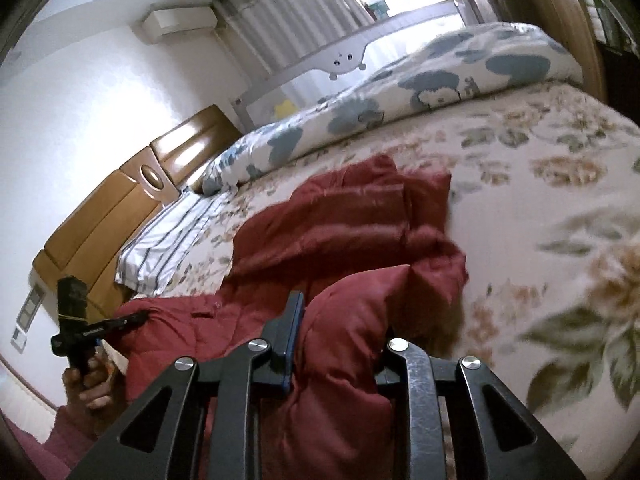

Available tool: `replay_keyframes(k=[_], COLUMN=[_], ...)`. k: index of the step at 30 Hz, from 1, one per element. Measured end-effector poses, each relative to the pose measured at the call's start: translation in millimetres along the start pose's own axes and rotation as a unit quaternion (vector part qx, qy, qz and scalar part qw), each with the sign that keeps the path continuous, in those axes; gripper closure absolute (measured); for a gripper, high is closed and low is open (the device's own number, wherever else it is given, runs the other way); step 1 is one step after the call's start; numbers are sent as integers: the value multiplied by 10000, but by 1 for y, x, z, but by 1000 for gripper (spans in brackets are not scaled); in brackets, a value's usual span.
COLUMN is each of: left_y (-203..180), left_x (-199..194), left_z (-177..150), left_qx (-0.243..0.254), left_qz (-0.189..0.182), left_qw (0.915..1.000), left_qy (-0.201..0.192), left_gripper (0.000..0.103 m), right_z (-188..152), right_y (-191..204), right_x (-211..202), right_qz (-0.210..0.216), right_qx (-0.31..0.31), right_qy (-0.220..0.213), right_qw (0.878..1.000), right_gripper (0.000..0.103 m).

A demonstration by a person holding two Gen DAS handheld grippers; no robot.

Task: Fold large clothes
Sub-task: 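Grasp the coat's side edge with both grippers and fold it over the body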

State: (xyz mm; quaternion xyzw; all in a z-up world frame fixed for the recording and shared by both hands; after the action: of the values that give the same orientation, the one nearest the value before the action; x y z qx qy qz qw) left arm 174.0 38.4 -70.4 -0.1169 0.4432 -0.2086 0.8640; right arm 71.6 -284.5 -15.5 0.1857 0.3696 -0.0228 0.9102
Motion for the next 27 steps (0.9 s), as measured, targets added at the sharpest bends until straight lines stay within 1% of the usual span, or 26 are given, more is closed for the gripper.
replay_keyframes(k=[7,12,24,27], left_y=[2,6,18,26], left_x=[13,31,99,124], left_z=[48,79,145,163], left_qx=[-135,-209,-377,-384], left_qz=[51,152,496,697], left_qw=[9996,9992,9977,9966], left_qy=[-251,-298,-273,-217], left_gripper=[87,86,85,85], right_z=[46,74,125,132], right_y=[-8,-16,-56,-70], right_x=[17,39,103,119], right_qz=[-152,-267,-574,-687], right_qx=[112,144,514,664], right_qy=[-242,-349,-423,-419], right_qw=[9995,9989,9961,9945], right_gripper=[79,80,79,79])
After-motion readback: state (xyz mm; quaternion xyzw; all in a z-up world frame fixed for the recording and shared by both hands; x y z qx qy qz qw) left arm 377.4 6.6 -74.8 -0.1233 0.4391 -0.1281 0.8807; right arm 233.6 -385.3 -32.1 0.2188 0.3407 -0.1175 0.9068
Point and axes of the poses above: each gripper's, at about its wrist camera, not at the fingertips, and x roughly the way its jaws point, y to its left, z to its top, the point moved 10 cm from there along x, roughly the way its jaws point, and after that the axes turned 1 degree about y, right-handed, at the moved point
